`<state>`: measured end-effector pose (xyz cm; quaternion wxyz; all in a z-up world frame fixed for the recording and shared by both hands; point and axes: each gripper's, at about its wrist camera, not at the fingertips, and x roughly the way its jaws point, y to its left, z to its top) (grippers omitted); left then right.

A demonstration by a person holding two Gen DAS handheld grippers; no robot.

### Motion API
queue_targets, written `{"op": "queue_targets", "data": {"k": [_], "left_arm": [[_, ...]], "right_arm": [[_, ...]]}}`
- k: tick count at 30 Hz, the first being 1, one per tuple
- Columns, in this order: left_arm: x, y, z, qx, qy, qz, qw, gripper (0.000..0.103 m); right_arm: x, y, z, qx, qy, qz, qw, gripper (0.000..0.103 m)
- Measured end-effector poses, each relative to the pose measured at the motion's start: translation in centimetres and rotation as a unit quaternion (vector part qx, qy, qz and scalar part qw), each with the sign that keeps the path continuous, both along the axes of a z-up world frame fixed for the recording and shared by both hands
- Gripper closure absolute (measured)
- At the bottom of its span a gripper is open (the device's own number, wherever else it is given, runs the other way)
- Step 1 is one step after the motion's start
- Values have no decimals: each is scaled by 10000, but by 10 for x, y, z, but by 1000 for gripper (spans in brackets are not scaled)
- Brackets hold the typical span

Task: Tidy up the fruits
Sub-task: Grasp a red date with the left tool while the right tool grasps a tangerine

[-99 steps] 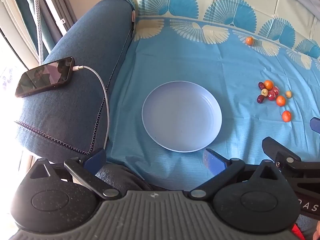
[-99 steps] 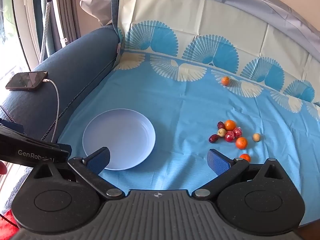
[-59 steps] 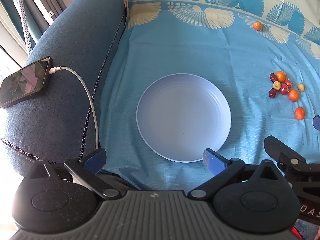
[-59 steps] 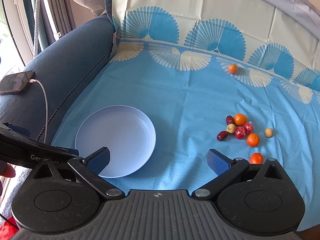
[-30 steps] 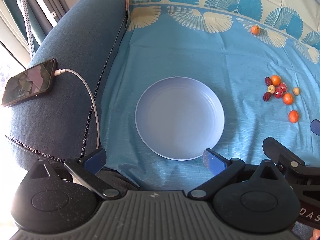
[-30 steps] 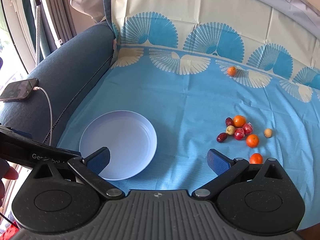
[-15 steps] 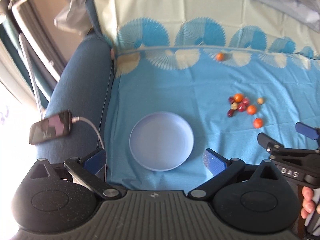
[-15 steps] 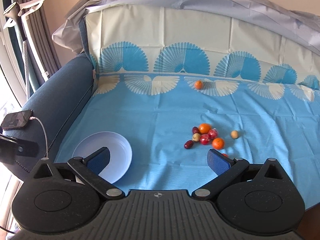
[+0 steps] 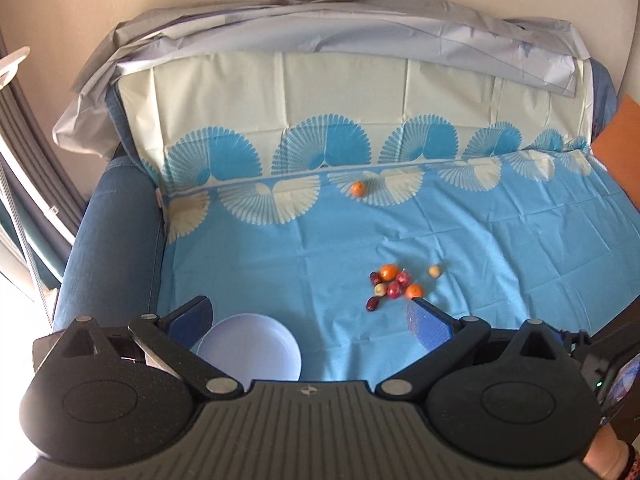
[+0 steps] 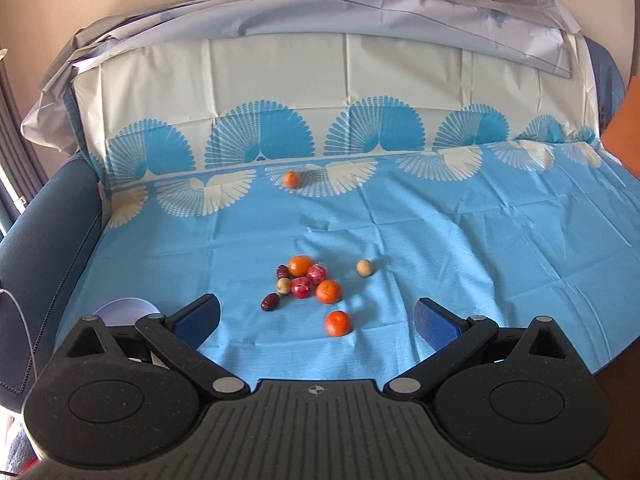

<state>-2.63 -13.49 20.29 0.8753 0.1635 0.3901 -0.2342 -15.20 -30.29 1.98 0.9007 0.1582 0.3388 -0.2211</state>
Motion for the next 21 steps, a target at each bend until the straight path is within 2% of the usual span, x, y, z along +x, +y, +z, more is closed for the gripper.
{"op": "queue_targets", "data": {"k": [2,5,11,21], "left_arm": [[2,-15,6,-82,-65,-145,9998,0],[9,-36,7,-201,60,-303,9993,0],[31,-63,-10,-154,334,-318,9988,0],[51,-91,-22,-233,222,-334,9989,0]], "right_arm": [[3,-10,-6,61,35,-78,9999,1],[9,-22,-18,183,120,-163,9996,0],[15,-42,-38,347,263,-275,9987,0],[28,-70,-67,590,446,-443,9963,1]]}}
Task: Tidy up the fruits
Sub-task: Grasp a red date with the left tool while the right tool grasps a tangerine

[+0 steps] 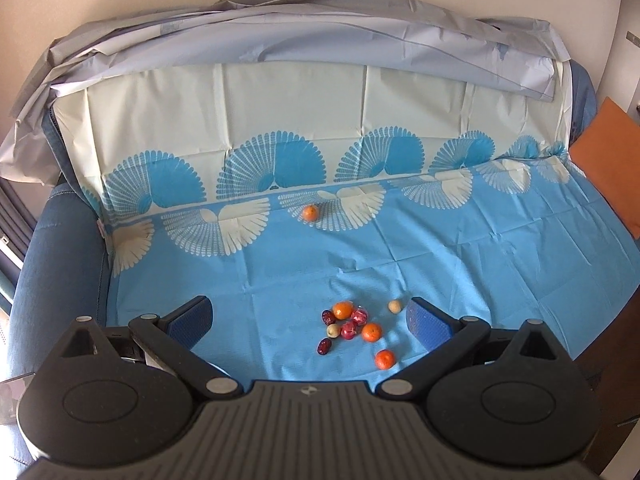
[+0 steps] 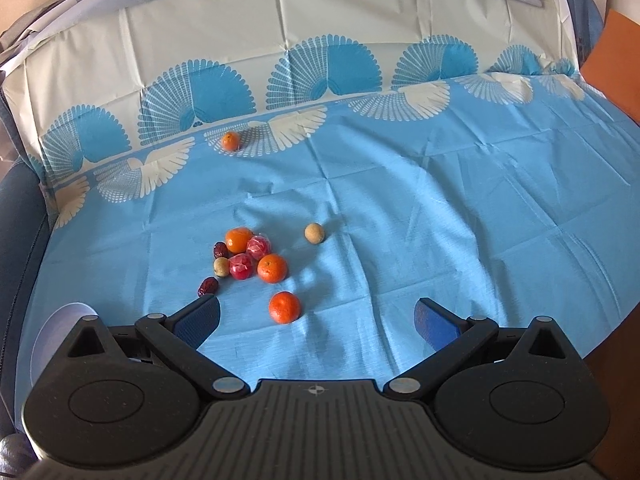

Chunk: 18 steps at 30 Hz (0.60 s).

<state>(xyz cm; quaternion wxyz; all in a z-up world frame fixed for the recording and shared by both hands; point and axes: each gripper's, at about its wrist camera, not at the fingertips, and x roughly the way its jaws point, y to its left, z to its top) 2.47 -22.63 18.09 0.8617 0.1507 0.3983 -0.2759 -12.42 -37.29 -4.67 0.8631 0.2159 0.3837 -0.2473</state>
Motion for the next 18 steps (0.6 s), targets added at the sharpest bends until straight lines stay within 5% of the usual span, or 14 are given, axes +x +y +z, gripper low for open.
{"op": "queue_targets", "data": {"k": [10,18], "left_arm": [[35,-33,-36,247,202,208,9993,0],[93,-38,-156,896,973,431,9903,0]], "right_arm": [[7,-15,-27,139,200,-75,9997,1],[27,-13,-75,196,248,6,9995,0]]}}
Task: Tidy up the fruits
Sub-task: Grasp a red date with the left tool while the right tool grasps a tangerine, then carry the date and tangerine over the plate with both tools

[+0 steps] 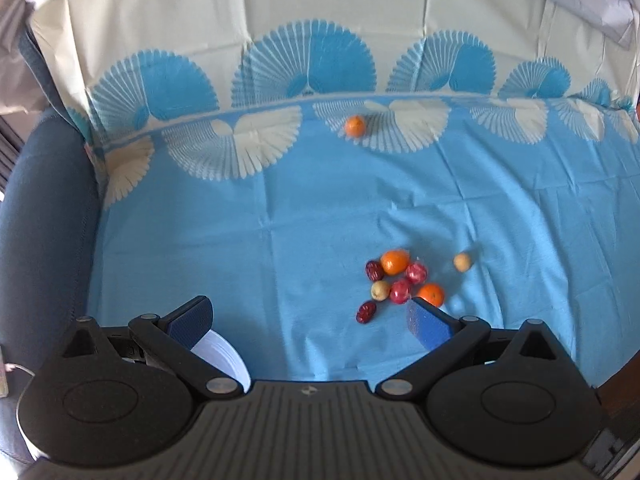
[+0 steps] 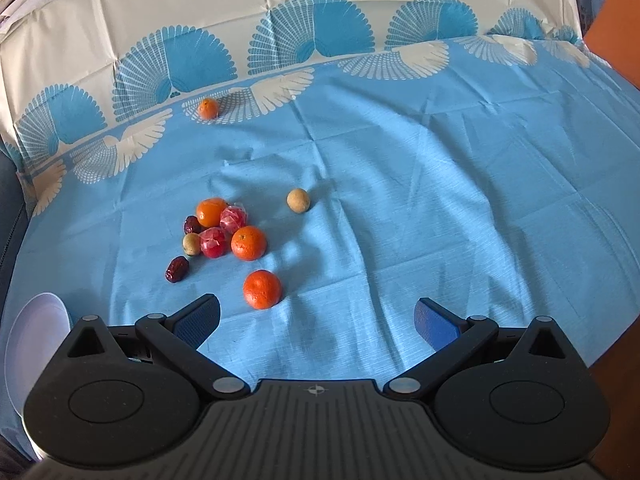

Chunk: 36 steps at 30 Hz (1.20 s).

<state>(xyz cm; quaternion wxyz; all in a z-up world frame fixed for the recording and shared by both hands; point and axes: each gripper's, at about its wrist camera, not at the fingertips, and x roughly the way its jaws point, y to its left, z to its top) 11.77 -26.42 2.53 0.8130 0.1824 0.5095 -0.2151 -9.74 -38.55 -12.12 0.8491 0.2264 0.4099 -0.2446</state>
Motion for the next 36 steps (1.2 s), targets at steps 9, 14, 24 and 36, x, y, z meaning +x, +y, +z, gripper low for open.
{"op": "queue_targets", "data": {"k": [9,14,24,36], "left_arm": [[27,-11,-172,-237,735,-433,9961,1],[37,-24,-212,-219,658,-667,9954,1],[27,-16,-214,-377,571,-959,9930,83],[-34,89,-94,-907,208,-288,9952,83]], "right_arm": [[66,17,-70,-208,31,484,9986,1],[84,20,-91,-220,238,349,9989,1],[85,40,-86,-862,218,355,9954,67],[19,47,5,-538,-550,356,9964,68]]}}
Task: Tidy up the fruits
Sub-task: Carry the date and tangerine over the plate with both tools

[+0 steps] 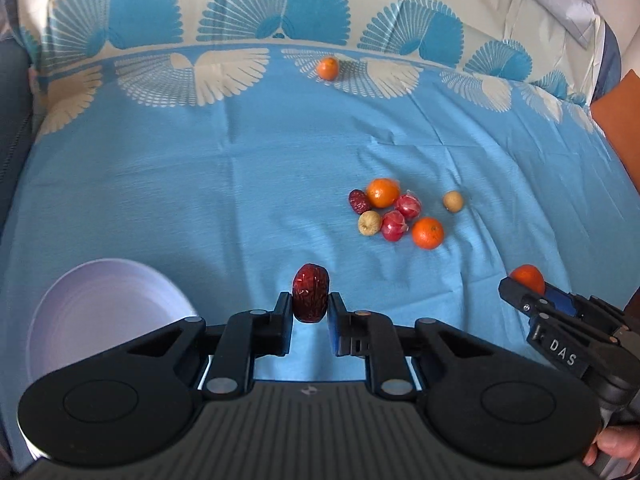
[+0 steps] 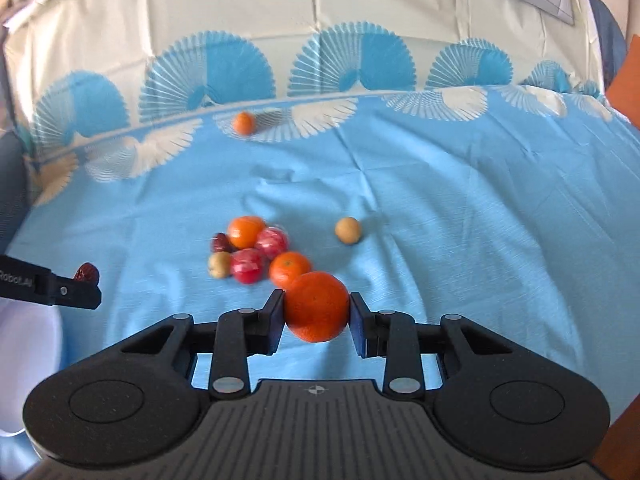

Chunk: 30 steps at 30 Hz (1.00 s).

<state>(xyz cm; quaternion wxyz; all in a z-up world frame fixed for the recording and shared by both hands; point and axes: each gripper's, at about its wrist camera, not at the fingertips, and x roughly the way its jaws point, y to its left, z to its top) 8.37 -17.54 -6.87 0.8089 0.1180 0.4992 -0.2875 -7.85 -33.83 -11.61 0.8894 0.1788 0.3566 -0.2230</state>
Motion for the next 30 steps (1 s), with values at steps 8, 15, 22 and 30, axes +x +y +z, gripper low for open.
{"op": "queue_targets", "data": {"k": [8,15,22,30], "left_arm": [[-64,108,49,151,-227,583,9979,83],[-104,185,81,-150,-474,1086,9928,83],[-118,224,94,-416,-607,1264,9892,83],[-115,240,96,-543,-642,1438,9860,83]], "right_arm": [[-34,78,59,483,-218,880,9947,68],[-38,147,96,780,-264,1599,9837,68],[-45,187,111,567,-156,1866,9807,68],[-42,207,120,319,-111,2012,9790,68]]}}
